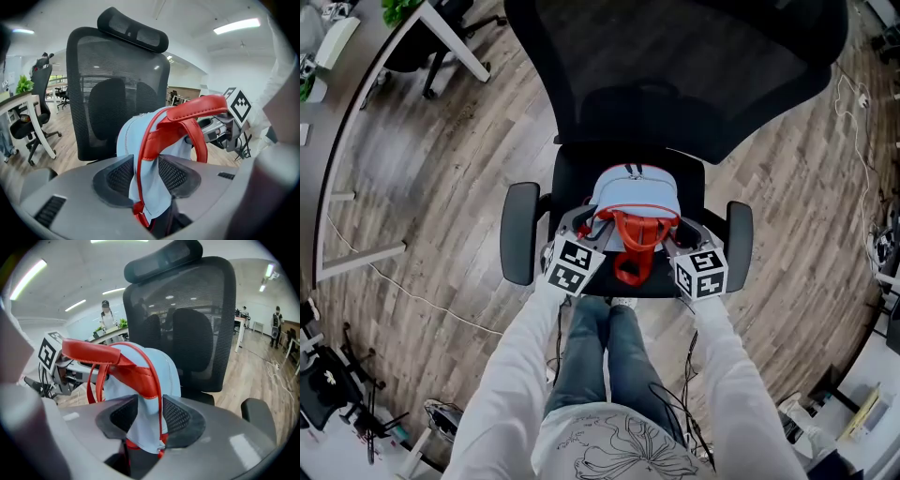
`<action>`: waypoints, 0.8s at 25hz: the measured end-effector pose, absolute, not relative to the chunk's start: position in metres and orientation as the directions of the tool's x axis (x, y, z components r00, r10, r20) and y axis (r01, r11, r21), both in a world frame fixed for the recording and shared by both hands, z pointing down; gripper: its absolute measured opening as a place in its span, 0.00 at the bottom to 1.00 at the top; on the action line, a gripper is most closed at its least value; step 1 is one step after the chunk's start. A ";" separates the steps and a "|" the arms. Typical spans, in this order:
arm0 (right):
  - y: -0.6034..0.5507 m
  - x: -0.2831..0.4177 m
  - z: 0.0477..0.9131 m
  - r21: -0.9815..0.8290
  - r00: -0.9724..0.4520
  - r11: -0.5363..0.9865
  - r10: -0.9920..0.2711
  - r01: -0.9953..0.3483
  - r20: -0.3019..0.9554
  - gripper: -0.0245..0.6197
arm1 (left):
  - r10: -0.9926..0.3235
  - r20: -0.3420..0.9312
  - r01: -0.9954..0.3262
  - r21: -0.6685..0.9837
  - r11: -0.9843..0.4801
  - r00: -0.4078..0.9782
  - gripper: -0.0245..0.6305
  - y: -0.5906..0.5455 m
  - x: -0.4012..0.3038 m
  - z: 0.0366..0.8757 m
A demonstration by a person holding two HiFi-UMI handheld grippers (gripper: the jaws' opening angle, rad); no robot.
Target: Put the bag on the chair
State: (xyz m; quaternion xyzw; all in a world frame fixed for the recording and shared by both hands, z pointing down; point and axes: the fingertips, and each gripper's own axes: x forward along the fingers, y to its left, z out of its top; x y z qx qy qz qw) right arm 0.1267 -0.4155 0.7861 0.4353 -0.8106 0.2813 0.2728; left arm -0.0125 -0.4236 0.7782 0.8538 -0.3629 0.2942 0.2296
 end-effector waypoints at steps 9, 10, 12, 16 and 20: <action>-0.412 0.150 0.745 -0.159 -0.379 0.366 -0.673 -0.917 0.635 0.33 | -0.641 0.595 -0.860 0.191 -0.474 0.485 0.34 -0.422 -0.049 0.732; -0.413 0.152 0.736 -0.156 -0.366 0.348 -0.694 -0.924 0.620 0.33 | -0.653 0.580 -0.860 0.187 -0.474 0.487 0.34 -0.422 -0.051 0.722; -0.415 0.155 0.716 -0.137 -0.337 0.321 -0.734 -0.937 0.589 0.33 | -0.684 0.550 -0.865 0.167 -0.472 0.479 0.34 -0.423 -0.054 0.700; -0.421 0.156 0.669 -0.088 -0.292 0.289 -0.805 -0.953 0.516 0.28 | -0.771 0.492 -0.900 0.063 -0.432 0.405 0.21 -0.430 -0.063 0.649; -0.425 0.154 0.618 -0.070 -0.262 0.257 -0.865 -0.964 0.427 0.24 | -0.861 0.366 -0.932 0.063 -0.356 0.354 0.11 -0.435 -0.071 0.585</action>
